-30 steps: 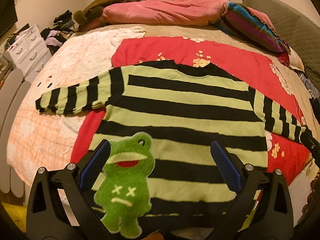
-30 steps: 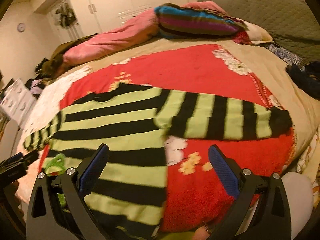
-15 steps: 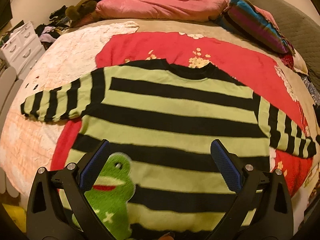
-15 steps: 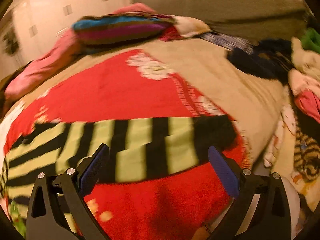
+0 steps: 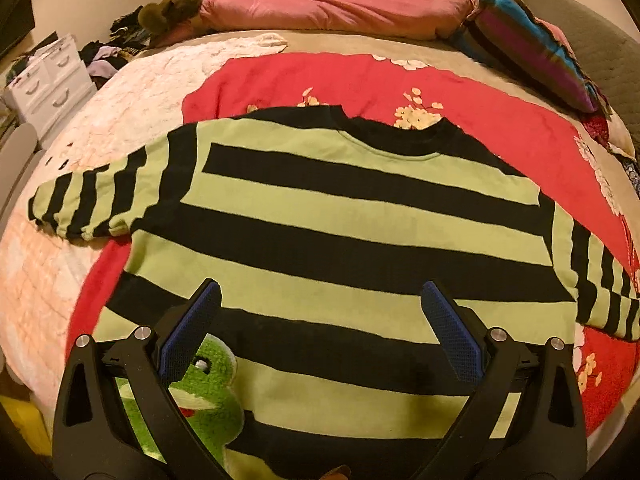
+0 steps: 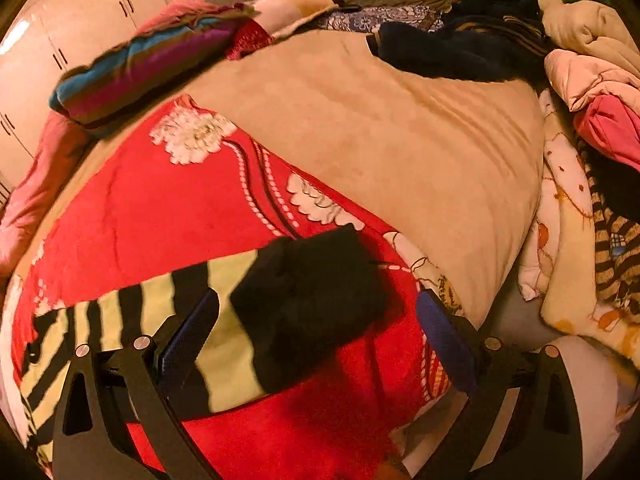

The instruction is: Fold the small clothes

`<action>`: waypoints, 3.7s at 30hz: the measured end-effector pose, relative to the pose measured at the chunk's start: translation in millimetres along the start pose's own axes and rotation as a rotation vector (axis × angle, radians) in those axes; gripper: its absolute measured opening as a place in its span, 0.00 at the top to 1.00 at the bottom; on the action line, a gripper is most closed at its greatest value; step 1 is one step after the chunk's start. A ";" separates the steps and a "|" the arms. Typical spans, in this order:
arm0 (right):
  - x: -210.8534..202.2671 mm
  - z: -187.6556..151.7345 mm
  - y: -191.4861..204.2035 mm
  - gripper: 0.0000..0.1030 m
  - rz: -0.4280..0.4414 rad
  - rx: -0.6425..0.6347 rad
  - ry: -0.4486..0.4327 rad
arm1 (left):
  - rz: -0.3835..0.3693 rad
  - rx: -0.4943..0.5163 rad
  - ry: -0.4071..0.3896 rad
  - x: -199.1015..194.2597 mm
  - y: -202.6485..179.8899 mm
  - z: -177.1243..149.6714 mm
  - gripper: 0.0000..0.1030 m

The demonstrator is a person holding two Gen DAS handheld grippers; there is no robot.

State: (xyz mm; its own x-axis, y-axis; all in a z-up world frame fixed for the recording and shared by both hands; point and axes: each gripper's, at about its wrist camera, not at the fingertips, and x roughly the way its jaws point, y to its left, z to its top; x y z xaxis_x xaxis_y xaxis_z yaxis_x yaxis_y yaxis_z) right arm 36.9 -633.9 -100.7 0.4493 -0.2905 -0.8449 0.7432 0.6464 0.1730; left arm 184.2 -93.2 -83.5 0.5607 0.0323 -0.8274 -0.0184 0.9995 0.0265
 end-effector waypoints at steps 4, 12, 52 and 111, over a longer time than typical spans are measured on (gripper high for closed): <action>12.4 0.7 0.5 0.19 0.013 -0.017 0.023 | 0.017 0.017 -0.020 3.8 1.0 -7.3 0.09; 29.1 2.0 -3.5 0.61 0.066 -0.018 0.061 | 0.006 0.021 -0.044 4.9 6.0 -13.6 0.09; -117.0 -113.3 371.2 0.97 0.814 -0.562 0.105 | 0.030 -0.143 -0.075 12.2 82.6 -12.5 0.09; -55.5 -131.3 265.6 0.43 0.641 -0.505 0.178 | -0.215 -0.112 -0.193 11.8 49.5 53.7 0.97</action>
State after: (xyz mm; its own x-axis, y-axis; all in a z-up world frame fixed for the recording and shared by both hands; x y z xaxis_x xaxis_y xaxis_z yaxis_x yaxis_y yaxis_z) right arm 144.3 -353.5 -74.4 0.5927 0.3297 -0.7349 0.0392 0.8995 0.4352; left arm 234.3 -43.3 -61.8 0.7082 -0.1695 -0.6853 0.0324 0.9775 -0.2083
